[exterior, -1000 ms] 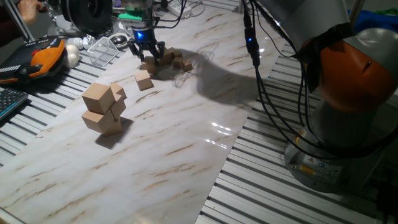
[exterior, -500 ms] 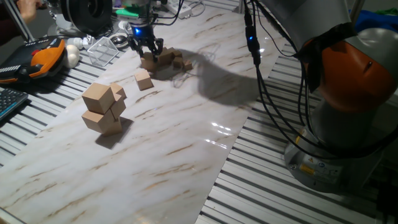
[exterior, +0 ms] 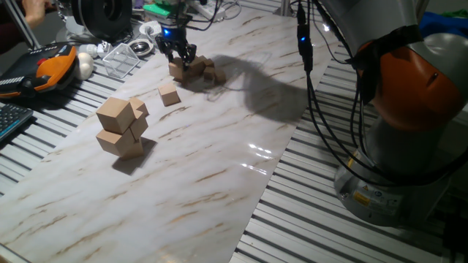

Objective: Stack the blocks into a cross shape

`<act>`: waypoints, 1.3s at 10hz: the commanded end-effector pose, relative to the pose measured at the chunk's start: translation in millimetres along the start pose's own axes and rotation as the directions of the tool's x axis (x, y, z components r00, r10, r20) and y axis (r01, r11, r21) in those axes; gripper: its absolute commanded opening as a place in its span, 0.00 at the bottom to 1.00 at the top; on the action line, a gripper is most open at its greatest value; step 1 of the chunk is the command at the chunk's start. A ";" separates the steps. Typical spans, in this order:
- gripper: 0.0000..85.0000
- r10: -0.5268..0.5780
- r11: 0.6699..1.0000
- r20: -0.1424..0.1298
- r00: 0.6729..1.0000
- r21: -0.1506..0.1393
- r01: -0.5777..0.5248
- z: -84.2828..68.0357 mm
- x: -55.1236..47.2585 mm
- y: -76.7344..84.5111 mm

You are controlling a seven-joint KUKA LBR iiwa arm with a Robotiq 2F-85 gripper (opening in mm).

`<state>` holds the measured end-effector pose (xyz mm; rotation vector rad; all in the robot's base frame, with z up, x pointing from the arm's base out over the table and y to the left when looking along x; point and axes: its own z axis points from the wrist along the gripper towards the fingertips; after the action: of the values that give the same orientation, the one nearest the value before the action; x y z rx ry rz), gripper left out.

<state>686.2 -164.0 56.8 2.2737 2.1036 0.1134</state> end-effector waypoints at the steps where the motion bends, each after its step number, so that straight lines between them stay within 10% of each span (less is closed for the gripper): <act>1: 0.00 0.193 0.981 0.017 0.981 -0.008 -0.193 1.0 -2.0 -1.4; 6: 0.00 0.152 0.987 0.010 0.988 0.053 -0.152 7.2 -6.8 -11.6; 13: 0.00 0.117 0.991 0.013 0.993 0.064 -0.117 5.4 -2.9 -16.2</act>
<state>670.4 -165.5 50.4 2.4278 1.9960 0.0375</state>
